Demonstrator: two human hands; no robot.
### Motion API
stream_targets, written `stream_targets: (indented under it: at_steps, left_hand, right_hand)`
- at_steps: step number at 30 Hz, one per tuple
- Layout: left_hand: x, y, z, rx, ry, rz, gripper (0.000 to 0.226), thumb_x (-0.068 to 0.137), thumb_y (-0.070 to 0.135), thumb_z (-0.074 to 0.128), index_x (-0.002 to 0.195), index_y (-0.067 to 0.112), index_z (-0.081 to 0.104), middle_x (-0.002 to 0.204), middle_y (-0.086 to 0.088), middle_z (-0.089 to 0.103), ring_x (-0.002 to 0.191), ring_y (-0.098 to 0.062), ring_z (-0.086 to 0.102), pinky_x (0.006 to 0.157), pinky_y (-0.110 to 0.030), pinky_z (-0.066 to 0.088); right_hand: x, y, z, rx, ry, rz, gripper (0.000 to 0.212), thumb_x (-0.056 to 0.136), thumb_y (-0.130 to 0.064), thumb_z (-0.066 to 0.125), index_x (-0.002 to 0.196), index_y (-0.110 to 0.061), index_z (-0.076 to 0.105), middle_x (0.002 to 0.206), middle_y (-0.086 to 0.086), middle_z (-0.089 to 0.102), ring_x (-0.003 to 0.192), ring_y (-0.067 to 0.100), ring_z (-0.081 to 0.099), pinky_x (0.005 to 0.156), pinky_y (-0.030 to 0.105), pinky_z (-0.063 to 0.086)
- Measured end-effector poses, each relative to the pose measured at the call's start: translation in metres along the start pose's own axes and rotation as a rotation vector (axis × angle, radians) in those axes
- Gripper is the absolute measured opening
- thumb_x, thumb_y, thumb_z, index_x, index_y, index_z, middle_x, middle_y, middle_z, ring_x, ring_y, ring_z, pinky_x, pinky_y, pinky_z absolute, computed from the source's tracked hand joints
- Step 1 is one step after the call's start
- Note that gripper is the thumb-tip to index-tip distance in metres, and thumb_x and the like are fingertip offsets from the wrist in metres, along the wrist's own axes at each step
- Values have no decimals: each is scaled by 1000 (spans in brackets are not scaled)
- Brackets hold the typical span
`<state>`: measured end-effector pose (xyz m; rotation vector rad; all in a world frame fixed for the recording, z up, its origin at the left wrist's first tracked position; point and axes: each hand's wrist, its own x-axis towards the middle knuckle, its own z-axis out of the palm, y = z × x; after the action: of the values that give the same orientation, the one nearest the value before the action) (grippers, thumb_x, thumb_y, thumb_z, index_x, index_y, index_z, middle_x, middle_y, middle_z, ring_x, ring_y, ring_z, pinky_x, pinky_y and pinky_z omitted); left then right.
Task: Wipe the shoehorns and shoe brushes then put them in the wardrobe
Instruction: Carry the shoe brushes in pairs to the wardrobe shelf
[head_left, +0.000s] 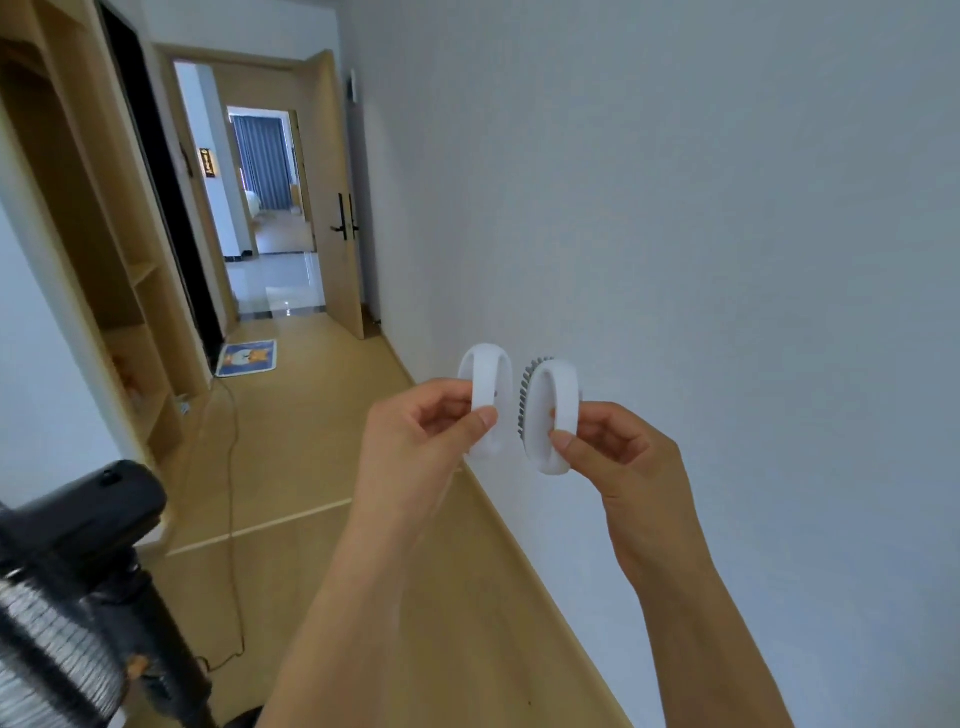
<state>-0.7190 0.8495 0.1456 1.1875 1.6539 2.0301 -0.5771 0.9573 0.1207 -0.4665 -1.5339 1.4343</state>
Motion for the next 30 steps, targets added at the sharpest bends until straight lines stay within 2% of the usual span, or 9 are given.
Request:
stream_targets:
  at_steps: [7,11,19,26,30]
  left_hand:
    - [98,-64,-20,18,43,-39,16,82,8,74,93,20,77,84,-2,76,81,-22,71,74,-32,59]
    - [156,-103,-28,49,104,-62,18,82,6,74,97,16,76,86,-3,76,84,-25,71,76,-35,59]
    - [309,-163,-30,172,260,-52,19,82,7,74,98,17,75,87,0,76,84,-20,71,79,-36,60]
    - [428,-213,-33,215,357,-41,19,82,7,74,99,17,76,84,2,75,79,-15,70,70,-21,57]
    - [482,-247,-47,215,403,-60,18,82,6,74,98,15,76,85,-2,75,82,-23,70,73,-30,57]
  right_hand:
    - [106,63,36,6,-46,28,23,84,-5,73,101,-20,76,98,2,77,95,18,73,78,23,55]
    - [174,108,55,18,-121,40,23,85,-7,73,100,-24,76,98,0,77,95,17,73,83,29,54]
    - [352,185,92,57,-280,51,21,85,-12,75,102,-26,76,98,-1,77,95,16,73,84,33,55]
    - [494,235,125,70,-367,61,20,85,-12,75,101,-25,76,98,-2,77,93,14,73,82,31,54]
    - [552,267,152,77,-397,75,20,85,-12,74,101,-25,76,98,-2,77,93,14,73,83,34,56]
